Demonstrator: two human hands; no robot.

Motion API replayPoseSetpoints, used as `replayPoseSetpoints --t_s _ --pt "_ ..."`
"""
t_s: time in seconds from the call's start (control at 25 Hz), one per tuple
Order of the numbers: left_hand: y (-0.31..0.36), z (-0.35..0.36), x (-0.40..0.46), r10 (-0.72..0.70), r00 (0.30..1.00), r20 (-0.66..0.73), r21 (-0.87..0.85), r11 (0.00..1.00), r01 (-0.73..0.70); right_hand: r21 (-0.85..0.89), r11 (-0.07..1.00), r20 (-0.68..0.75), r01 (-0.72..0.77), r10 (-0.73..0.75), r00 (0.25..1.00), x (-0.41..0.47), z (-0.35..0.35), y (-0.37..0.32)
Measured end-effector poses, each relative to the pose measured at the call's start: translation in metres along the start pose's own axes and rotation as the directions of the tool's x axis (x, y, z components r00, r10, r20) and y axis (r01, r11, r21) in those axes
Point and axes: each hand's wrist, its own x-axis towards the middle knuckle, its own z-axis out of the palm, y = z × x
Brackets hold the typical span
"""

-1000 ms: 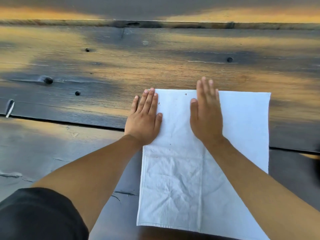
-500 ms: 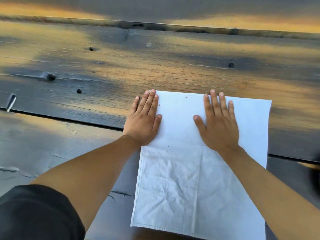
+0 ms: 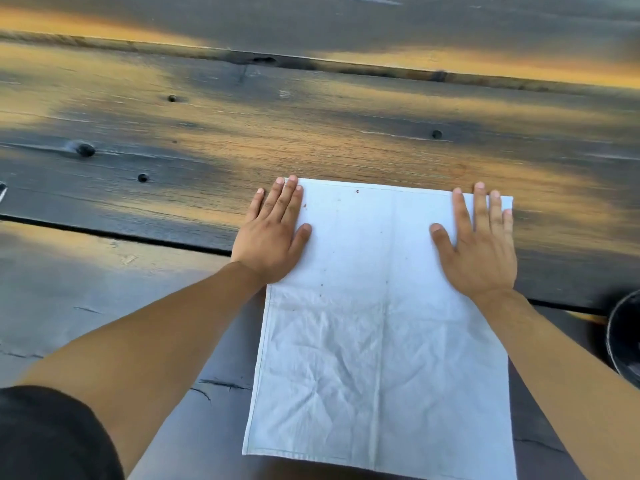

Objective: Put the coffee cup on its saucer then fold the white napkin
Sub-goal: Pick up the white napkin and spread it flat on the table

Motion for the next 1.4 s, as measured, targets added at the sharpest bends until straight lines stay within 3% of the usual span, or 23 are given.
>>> replayPoseSetpoints --t_s 0.12,0.2,0.28,0.44,0.64,0.8,0.92,1.04,1.2,1.32,1.4 --pt "-0.001 -0.009 -0.005 0.038 0.998 -0.049 -0.164 0.985 -0.045 0.131 0.989 -0.054 -0.069 0.077 0.996 -0.012 -0.008 -0.028" --pt "0.002 -0.012 -0.021 0.006 0.989 -0.150 -0.247 0.968 -0.044 0.185 0.983 -0.124 0.007 0.016 0.992 -0.034 -0.011 -0.078" --pt "0.012 -0.003 -0.055 -0.014 0.978 -0.206 -0.214 0.976 -0.031 0.241 0.957 -0.147 0.164 -0.132 0.980 -0.061 -0.006 -0.137" --pt "0.022 0.025 -0.111 0.073 0.992 -0.107 -0.063 0.995 -0.080 0.205 0.932 -0.064 0.300 -0.293 0.954 -0.097 0.024 -0.206" --pt "0.024 0.025 -0.109 0.046 0.998 -0.046 0.016 0.999 -0.046 0.039 0.946 -0.042 0.321 -0.320 0.947 -0.101 0.028 -0.142" --pt "0.024 0.024 -0.110 0.042 0.999 -0.029 0.014 0.999 -0.042 0.030 0.999 -0.019 0.019 -0.018 1.000 -0.113 0.020 -0.021" --pt "0.025 0.024 -0.109 0.031 0.999 -0.029 0.002 1.000 -0.031 0.103 0.991 0.021 -0.083 0.081 0.996 -0.120 0.012 0.015" --pt "0.026 0.023 -0.111 0.034 0.999 -0.017 0.002 0.999 -0.033 0.238 0.964 -0.054 -0.119 0.135 0.989 -0.117 0.004 -0.033" --pt "0.026 0.022 -0.110 0.037 0.999 -0.020 -0.008 0.999 -0.037 0.343 0.936 -0.102 0.079 -0.047 0.994 -0.109 0.008 -0.158" --pt "0.025 0.022 -0.110 0.030 0.999 -0.023 0.000 1.000 -0.030 0.266 0.949 -0.042 0.171 -0.166 0.985 -0.108 0.023 -0.210" --pt "0.024 0.023 -0.109 0.035 0.999 -0.024 0.005 0.999 -0.035 0.164 0.961 -0.033 0.224 -0.222 0.975 -0.107 0.031 -0.199"
